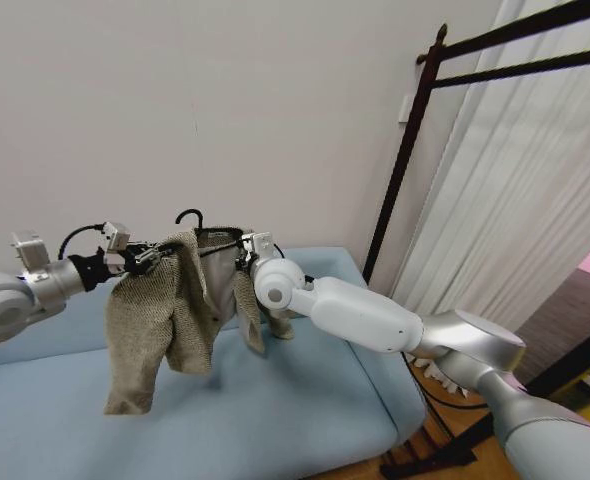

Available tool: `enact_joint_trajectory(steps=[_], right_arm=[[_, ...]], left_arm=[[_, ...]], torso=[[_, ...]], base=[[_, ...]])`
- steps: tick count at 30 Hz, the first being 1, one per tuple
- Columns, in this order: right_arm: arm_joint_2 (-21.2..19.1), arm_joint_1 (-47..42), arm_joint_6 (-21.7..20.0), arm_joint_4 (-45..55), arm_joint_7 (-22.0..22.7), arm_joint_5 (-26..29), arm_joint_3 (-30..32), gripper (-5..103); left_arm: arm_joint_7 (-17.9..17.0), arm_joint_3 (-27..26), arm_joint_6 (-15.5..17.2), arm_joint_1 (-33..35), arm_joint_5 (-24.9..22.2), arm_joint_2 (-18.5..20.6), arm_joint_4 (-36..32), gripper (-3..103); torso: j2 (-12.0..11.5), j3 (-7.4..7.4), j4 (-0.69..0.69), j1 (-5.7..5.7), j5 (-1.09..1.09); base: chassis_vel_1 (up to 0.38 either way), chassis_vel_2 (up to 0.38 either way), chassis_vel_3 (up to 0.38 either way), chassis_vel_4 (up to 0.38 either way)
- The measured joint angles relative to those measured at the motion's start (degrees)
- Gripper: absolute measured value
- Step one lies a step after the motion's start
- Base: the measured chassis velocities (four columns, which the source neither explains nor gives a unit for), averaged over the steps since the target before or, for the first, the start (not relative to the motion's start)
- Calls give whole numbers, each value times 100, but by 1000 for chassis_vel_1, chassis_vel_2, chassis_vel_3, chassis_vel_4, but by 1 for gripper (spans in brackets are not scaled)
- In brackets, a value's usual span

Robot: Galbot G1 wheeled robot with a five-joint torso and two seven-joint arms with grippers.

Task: Pick up the clothes from the sofa and hang them on the clothes hanger.

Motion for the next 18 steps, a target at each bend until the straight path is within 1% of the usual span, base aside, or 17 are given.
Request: enact_joint_trajectory(steps=[8,13,14,18], right_arm=[[-95,62,94,54,10,-276,30,1],[-292,261,108,434,27,-400,94,1],[-292,261,108,434,27,-400,94,1],[-366,550,45,936,-38,-376,121,1]], left_arm=[[15,11,-3,18,16,-35,14,3],[13,79,-12,35,88,-94,91,3],[13,79,-12,35,88,-94,91,3],[14,148,-27,39,170,-153,156,3]], torso=[[0,0,0,0,0],[0,0,0,0,0],[0,0,0,0,0],[0,-1,0,0,1]], base=[[0,0,0,0],[0,0,0,0],[0,0,0,0],[0,0,0,0]])
